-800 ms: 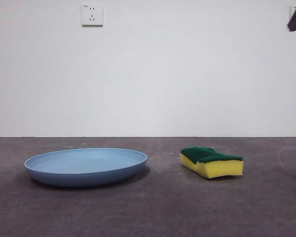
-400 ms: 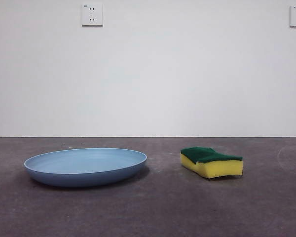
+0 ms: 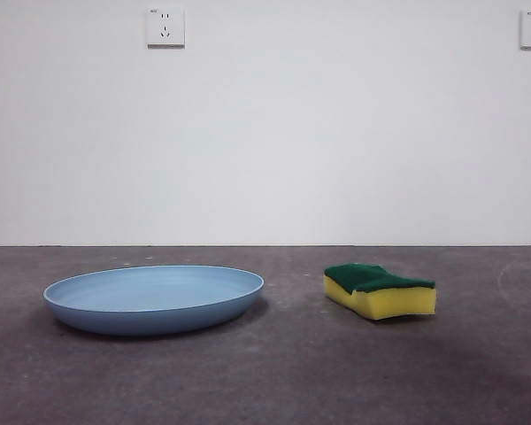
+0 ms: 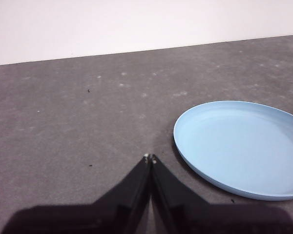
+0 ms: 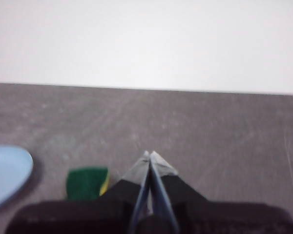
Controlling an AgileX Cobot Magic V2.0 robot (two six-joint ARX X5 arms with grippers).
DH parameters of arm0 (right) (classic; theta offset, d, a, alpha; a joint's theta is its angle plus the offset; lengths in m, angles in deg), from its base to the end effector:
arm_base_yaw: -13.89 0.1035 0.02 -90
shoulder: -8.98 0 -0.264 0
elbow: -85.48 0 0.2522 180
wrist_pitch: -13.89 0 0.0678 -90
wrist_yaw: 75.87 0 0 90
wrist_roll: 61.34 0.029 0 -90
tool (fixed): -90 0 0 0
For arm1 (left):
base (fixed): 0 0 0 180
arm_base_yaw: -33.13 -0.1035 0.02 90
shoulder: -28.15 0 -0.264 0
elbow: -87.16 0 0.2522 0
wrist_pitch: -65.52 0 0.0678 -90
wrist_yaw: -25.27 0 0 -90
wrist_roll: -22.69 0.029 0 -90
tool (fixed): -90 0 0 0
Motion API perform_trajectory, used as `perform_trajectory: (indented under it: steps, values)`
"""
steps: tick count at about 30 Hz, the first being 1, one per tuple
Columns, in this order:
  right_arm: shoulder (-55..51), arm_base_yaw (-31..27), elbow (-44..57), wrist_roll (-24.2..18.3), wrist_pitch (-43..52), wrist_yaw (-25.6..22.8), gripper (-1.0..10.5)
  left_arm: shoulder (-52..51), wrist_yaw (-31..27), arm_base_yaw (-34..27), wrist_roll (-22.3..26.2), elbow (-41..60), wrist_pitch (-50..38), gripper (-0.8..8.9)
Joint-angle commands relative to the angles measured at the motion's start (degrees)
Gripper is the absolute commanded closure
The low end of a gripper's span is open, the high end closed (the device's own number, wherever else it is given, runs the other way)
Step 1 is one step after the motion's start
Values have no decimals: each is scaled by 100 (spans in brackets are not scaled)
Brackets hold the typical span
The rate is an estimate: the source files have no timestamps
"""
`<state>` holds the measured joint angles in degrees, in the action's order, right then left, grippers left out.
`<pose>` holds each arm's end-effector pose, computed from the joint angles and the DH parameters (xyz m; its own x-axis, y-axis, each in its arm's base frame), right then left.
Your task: Pick up the plate,pick up the cloth,clean the plate with the cloth
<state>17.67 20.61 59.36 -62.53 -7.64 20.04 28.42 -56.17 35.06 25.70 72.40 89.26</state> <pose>0.0950 0.0142 0.2120 0.9733 0.2184 -0.0711 -0.2198 0.9754 -0.0134 0.0952 -0.0075 0.1523 0.9704 -0.1816 -0.1590 0.1883 0.9817 0.0279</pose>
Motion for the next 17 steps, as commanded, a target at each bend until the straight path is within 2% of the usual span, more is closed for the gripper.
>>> perform_trajectory:
  steps: [1, 8, 17]
  values:
    - [-267, -7, 459, -39, 24, 4, 946, -7, 15, -15, -20, 79, -7, 817]
    - [-809, -7, 1014, -13, -83, 7, 946, -7, 15, -15, -22, 79, -9, 817]
    - [-863, 9, 1150, -7, -374, 13, 946, -7, 13, -15, -22, 79, -9, 817]
